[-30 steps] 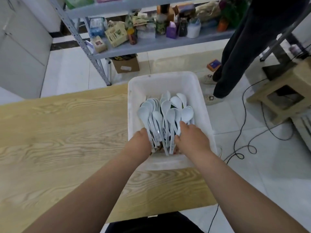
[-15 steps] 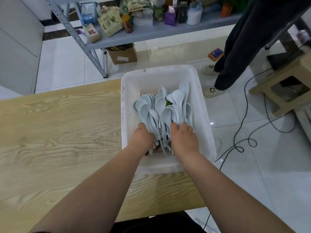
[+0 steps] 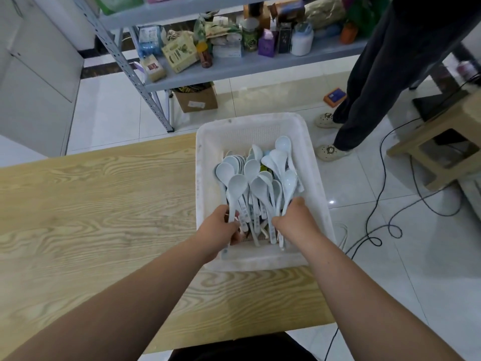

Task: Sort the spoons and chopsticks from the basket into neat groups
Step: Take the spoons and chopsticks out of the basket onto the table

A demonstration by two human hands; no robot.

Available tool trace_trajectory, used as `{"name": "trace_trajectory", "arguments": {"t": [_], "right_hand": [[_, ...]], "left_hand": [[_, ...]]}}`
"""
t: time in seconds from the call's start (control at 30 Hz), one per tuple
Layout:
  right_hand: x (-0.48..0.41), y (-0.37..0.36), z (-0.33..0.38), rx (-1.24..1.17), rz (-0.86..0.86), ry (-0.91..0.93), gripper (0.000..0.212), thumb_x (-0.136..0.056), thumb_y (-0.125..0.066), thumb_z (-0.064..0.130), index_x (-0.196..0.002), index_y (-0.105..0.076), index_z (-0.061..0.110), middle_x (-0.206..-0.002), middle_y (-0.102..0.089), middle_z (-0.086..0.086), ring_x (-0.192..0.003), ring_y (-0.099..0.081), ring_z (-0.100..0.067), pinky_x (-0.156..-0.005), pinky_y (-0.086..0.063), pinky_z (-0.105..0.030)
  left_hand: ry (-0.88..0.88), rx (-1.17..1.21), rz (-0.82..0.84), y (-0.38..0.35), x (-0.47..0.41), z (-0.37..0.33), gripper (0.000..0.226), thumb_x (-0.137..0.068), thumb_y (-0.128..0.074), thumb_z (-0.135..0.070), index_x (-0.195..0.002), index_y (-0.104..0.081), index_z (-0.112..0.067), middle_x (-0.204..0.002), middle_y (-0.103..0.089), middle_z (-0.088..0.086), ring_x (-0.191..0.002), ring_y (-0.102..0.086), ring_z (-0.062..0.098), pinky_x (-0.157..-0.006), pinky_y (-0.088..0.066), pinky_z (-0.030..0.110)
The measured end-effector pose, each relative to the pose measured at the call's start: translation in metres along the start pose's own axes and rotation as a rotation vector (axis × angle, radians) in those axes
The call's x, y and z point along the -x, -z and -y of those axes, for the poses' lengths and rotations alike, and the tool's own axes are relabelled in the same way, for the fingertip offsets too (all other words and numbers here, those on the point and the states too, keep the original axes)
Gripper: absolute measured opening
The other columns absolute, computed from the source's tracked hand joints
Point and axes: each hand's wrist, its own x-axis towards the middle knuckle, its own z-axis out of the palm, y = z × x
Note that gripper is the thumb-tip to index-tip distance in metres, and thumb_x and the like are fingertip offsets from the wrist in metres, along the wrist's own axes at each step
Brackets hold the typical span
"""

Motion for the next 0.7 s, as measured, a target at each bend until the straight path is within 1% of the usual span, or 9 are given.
{"name": "trace_trajectory", "arguments": {"t": [0.13, 0.2, 0.27, 0.33, 0.4, 0.5, 0.57, 0.63, 0.7], "right_hand": [[0.002, -0.003, -0.004, 0.045, 0.047, 0.05, 0.01, -0.087, -0.062, 0.015, -0.085, -0.053, 0.02, -0.075, -0.062, -0.001, -0.063, -0.062, -0.016, -0.047, -0.041, -0.024], [0.003, -0.008, -0.002, 0.071, 0.004, 0.044, 0.011, -0.087, -0.062, 0.019, -0.092, -0.053, 0.019, -0.082, -0.063, 0.0, -0.068, -0.064, -0.017, -0.05, -0.045, -0.026], [0.005, -0.016, 0.001, 0.12, -0.013, -0.006, 0.025, -0.088, -0.065, 0.028, -0.106, -0.051, 0.016, -0.096, -0.062, 0.001, -0.086, -0.065, -0.022, -0.065, -0.053, -0.032], [0.003, -0.026, 0.001, 0.134, -0.021, -0.018, 0.03, -0.091, -0.065, 0.033, -0.114, -0.053, 0.018, -0.103, -0.06, 0.004, -0.102, -0.06, -0.021, -0.078, -0.047, -0.031], [0.002, -0.032, 0.002, 0.108, -0.026, 0.011, 0.023, -0.093, -0.061, 0.026, -0.114, -0.056, 0.018, -0.101, -0.061, 0.006, -0.098, -0.059, -0.016, -0.075, -0.042, -0.027], [0.005, -0.029, 0.001, -0.098, -0.003, -0.047, 0.019, -0.095, -0.055, 0.022, -0.113, -0.059, 0.019, -0.091, -0.063, 0.004, -0.081, -0.063, -0.015, -0.059, -0.047, -0.027], [0.014, -0.024, 0.0, -0.354, 0.028, -0.129, 0.019, -0.095, -0.056, 0.023, -0.112, -0.062, 0.017, -0.094, -0.068, -0.004, -0.086, -0.068, -0.023, -0.07, -0.059, -0.039], [0.031, -0.021, -0.001, -0.503, 0.052, -0.131, 0.013, -0.095, -0.056, 0.021, -0.102, -0.067, 0.019, -0.094, -0.072, -0.009, -0.09, -0.071, -0.03, -0.082, -0.06, -0.051], [0.055, -0.024, -0.001, -0.502, 0.071, -0.033, 0.018, -0.095, -0.056, 0.021, -0.085, -0.071, 0.021, -0.086, -0.074, -0.007, -0.086, -0.071, -0.03, -0.075, -0.058, -0.049]], "left_hand": [[0.057, 0.17, 0.062, 0.011, 0.01, -0.003, 0.015, -0.094, -0.056, 0.003, -0.104, -0.057, -0.007, -0.071, -0.059, 0.009, -0.061, -0.054, 0.021, -0.069, -0.055, 0.039], [0.065, 0.188, 0.074, 0.015, 0.017, -0.005, 0.015, -0.095, -0.057, 0.004, -0.107, -0.057, -0.004, -0.076, -0.056, 0.011, -0.063, -0.052, 0.022, -0.07, -0.055, 0.038], [0.064, 0.173, 0.073, 0.018, 0.024, -0.008, 0.017, -0.095, -0.057, 0.005, -0.111, -0.055, 0.0, -0.076, -0.055, 0.013, -0.063, -0.051, 0.022, -0.072, -0.057, 0.039], [0.071, 0.165, 0.085, 0.02, 0.031, -0.012, 0.015, -0.095, -0.056, 0.006, -0.108, -0.055, 0.0, -0.076, -0.054, 0.013, -0.061, -0.049, 0.021, -0.071, -0.055, 0.039], [0.09, 0.202, 0.099, 0.022, 0.039, -0.014, 0.018, -0.095, -0.053, 0.008, -0.109, -0.055, -0.003, -0.081, -0.053, 0.013, -0.059, -0.048, 0.019, -0.069, -0.053, 0.036], [0.12, 0.305, 0.091, 0.026, 0.05, -0.009, 0.028, -0.093, -0.047, 0.012, -0.118, -0.054, 0.002, -0.096, -0.051, 0.015, -0.064, -0.05, 0.02, -0.074, -0.05, 0.033], [0.117, 0.38, 0.071, 0.028, 0.06, -0.002, 0.03, -0.092, -0.044, 0.014, -0.118, -0.055, 0.003, -0.093, -0.054, 0.014, -0.066, -0.052, 0.021, -0.075, -0.054, 0.034], [0.1, 0.477, 0.05, 0.03, 0.073, 0.007, 0.029, -0.093, -0.046, 0.014, -0.117, -0.057, 0.0, -0.086, -0.059, 0.011, -0.064, -0.057, 0.02, -0.072, -0.058, 0.034], [0.077, 0.566, 0.029, 0.033, 0.086, 0.017, 0.027, -0.095, -0.049, 0.011, -0.118, -0.058, -0.002, -0.089, -0.062, 0.012, -0.069, -0.064, 0.022, -0.071, -0.06, 0.035]]}}
